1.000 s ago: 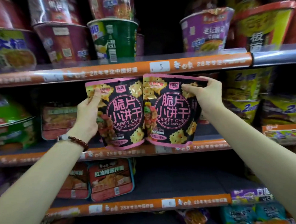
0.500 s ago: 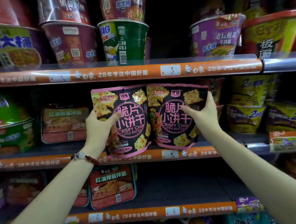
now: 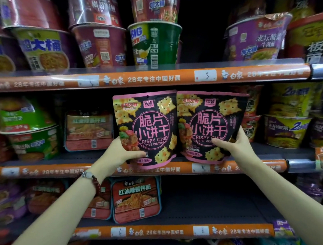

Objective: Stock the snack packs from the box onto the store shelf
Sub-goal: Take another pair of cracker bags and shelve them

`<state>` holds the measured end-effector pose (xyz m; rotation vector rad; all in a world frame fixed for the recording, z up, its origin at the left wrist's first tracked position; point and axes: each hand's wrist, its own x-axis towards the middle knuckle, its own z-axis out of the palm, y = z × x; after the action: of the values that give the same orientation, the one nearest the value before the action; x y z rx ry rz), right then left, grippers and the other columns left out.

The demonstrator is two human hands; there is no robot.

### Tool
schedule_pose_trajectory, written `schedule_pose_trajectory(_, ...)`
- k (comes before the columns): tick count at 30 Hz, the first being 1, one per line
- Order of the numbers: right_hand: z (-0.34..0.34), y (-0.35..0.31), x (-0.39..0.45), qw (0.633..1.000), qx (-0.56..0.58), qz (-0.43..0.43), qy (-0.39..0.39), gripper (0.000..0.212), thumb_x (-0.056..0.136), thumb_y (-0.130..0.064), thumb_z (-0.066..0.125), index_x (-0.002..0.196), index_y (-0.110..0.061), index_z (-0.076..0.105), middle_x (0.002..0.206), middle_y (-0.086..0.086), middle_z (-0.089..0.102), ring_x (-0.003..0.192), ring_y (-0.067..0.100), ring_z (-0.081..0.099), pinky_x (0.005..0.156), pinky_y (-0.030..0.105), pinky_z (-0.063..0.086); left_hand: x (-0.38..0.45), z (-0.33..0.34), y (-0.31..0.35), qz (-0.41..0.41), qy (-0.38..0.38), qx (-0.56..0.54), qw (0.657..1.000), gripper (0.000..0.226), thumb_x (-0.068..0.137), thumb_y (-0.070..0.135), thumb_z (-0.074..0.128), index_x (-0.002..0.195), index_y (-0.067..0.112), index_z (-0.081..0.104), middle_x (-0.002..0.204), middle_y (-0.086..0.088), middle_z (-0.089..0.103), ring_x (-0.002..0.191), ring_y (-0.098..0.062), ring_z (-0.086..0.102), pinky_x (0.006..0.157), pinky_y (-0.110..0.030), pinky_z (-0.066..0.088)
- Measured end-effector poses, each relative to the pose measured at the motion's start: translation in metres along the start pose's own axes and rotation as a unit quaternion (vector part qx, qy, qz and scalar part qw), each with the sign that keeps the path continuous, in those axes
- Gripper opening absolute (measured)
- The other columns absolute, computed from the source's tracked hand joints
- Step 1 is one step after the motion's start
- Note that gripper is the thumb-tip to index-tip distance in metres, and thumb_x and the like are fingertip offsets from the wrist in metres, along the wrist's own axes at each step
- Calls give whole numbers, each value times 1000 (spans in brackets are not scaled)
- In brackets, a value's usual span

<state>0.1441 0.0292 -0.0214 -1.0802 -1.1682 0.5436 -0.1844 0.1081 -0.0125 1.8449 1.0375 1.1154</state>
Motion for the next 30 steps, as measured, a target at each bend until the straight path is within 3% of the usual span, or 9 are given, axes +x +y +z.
schedule_pose_trajectory(5,4,1,0,1000,10,4,12,70,70,-9,81,130,-19,47,121,0,65,113,19,61,97,46,50,11,-25,-1,-11,-19,-13,1000,49,54,23,83,97,29,61,88,18,73,86,-2,68,80,-27,52)
schedule_pose_trajectory(9,6,3,1,1000,5,4,22,67,70,-12,82,128,-21,49,120,-1,66,113,19,61,98,47,50,27,-35,-11,-11,-27,-11,1000,43,66,9,81,101,25,62,97,4,73,93,-11,68,87,-34,52)
schedule_pose_trajectory(13,9,3,2,1000,2,7,23,64,70,-15,82,126,-21,51,117,-3,67,110,19,62,97,48,50,40,-39,-19,-25,-31,-6,999,38,73,10,79,100,25,57,103,6,66,96,-7,61,89,-31,47)
schedule_pose_trajectory(16,12,2,-2,1000,6,11,20,86,50,-37,91,125,-23,52,116,-3,68,109,19,64,93,46,52,43,-38,-28,-33,-36,-5,999,51,73,18,80,116,22,53,110,7,65,102,-8,60,96,-33,46)
schedule_pose_trajectory(18,15,4,-3,1000,14,13,21,96,37,-48,92,122,-24,54,112,-5,70,106,16,66,91,42,53,41,-37,-32,-37,-47,-27,998,55,68,19,82,113,26,53,112,7,65,104,-9,61,96,-33,47)
schedule_pose_trajectory(23,18,5,-1,999,36,19,21,91,37,-47,93,118,-26,57,110,-5,71,104,15,67,91,41,52,45,-36,-32,-25,-67,55,996,74,61,23,88,123,27,46,111,15,62,101,-1,59,94,-27,46)
schedule_pose_trajectory(30,17,5,1,999,39,24,22,92,30,-51,93,113,-28,60,110,-4,72,103,16,68,89,42,53,61,-24,-41,-16,-35,66,997,73,63,17,87,120,31,44,112,14,58,110,-11,54,103,-34,41)
